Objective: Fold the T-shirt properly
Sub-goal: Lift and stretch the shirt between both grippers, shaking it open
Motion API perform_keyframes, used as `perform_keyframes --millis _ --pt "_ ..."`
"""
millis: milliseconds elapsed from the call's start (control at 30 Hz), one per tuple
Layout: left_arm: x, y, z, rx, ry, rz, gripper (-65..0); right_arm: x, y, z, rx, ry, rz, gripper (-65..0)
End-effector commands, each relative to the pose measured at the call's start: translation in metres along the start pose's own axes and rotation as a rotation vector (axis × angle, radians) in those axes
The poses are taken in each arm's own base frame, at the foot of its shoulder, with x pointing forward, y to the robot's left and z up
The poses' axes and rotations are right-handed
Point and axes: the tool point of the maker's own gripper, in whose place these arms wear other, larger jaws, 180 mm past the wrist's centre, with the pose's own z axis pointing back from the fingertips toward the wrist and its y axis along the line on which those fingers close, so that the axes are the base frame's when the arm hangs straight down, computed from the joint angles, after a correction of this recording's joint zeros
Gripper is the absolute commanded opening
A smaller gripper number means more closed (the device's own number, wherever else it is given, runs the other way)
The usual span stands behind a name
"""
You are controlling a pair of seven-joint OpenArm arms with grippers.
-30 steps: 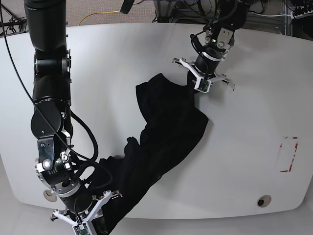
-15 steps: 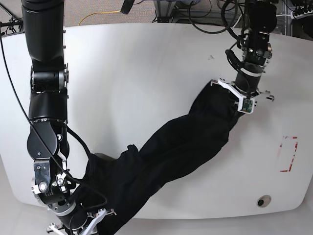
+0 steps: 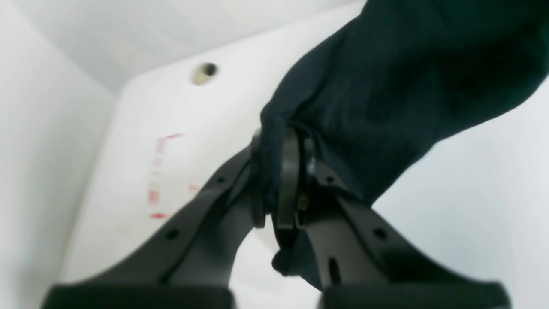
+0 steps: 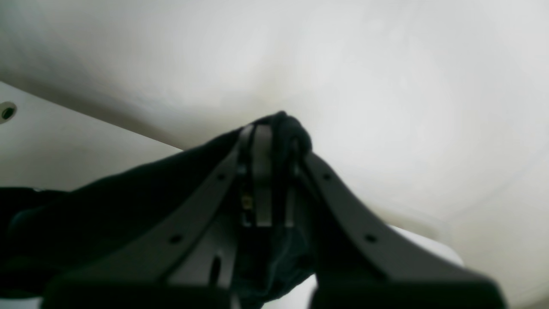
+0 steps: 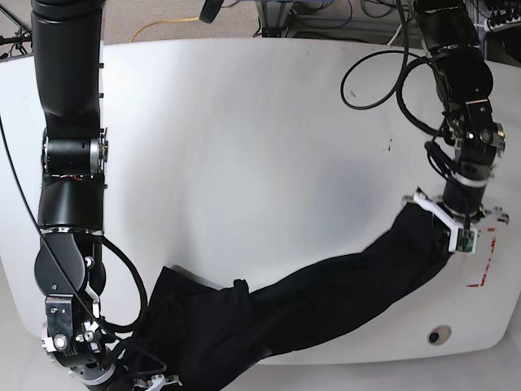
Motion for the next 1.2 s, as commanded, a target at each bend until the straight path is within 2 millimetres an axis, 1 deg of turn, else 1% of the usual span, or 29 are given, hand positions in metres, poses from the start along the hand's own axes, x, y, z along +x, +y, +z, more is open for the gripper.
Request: perform_keyframes --millis 0,100,167,233,300,333,367,433,467,533,633,700,733,800,867,900,1000,1100,1167 --pt "0.028 0.015 -0.002 0.028 -0.066 -0.013 -65.0 0.037 -0.012 0.007 -0.024 -0.095 0.005 -65.0" --pt "0.037 0.023 -0.004 0.041 -0.068 -0.023 -65.0 0.032 -0.013 0.007 -0.026 -0.088 0.003 -65.0" --pt "0.038 0.025 -0.006 0.037 -0.054 -0.030 -65.0 0.017 -0.017 0.008 -0.032 -0.059 0.003 -65.0" --pt "0.031 0.023 -0.010 0.023 -0.025 -0.034 -65.0 0.001 -0.016 0.008 -0.030 -0.033 0.000 -65.0" --pt "0.024 0.022 -0.012 0.012 -0.007 -0.034 -65.0 -0.009 -0.015 0.010 -0.029 -0.019 0.002 -65.0" --pt "0.016 0.022 -0.015 0.006 0.013 -0.030 -65.0 -0.020 -0.014 0.011 -0.029 -0.006 -0.010 -65.0" --pt "0.009 0.022 -0.017 0.000 0.031 -0.024 -65.0 -0.031 -0.019 0.014 -0.039 0.004 -0.036 -65.0" --pt "0.001 0.023 -0.019 -0.002 0.052 -0.017 -65.0 -0.048 -0.025 0.017 -0.051 0.025 -0.071 -65.0" --pt "-0.007 0.024 -0.018 -0.002 0.070 -0.013 -65.0 -0.061 -0.025 0.020 -0.055 0.041 -0.086 -65.0" --pt "-0.019 0.026 -0.014 -0.003 0.096 -0.013 -65.0 -0.073 -0.021 0.025 -0.053 0.052 -0.088 -65.0" --pt "-0.035 0.029 -0.008 -0.011 0.130 -0.020 -65.0 -0.101 -0.012 0.034 -0.046 0.102 -0.085 -65.0" --pt "-0.045 0.026 -0.008 -0.037 0.156 -0.025 -65.0 -0.121 -0.008 0.038 -0.043 0.133 -0.106 -65.0" --pt "-0.051 0.023 -0.007 -0.051 0.172 -0.030 -65.0 -0.127 -0.005 0.041 -0.039 0.140 -0.112 -65.0" --pt "-0.068 0.020 0.001 -0.078 0.216 -0.057 -65.0 -0.144 0.002 0.054 -0.041 0.166 -0.120 -65.0" --pt "-0.079 0.023 0.006 -0.087 0.246 -0.079 -65.0 -0.157 0.002 0.063 -0.050 0.185 -0.130 -65.0" --pt "-0.085 0.026 0.009 -0.087 0.263 -0.094 -65.0 -0.170 0.004 0.068 -0.052 0.208 -0.142 -65.0" --pt "-0.102 0.025 0.015 -0.101 0.306 -0.097 -65.0 -0.188 0.015 0.074 -0.039 0.239 -0.166 -65.0" --pt "-0.121 0.033 0.030 -0.091 0.358 -0.106 -65.0 -0.210 0.026 0.091 -0.031 0.275 -0.167 -65.0" --pt "-0.129 0.037 0.035 -0.084 0.380 -0.105 -65.0 -0.220 0.027 0.100 -0.041 0.288 -0.178 -65.0"
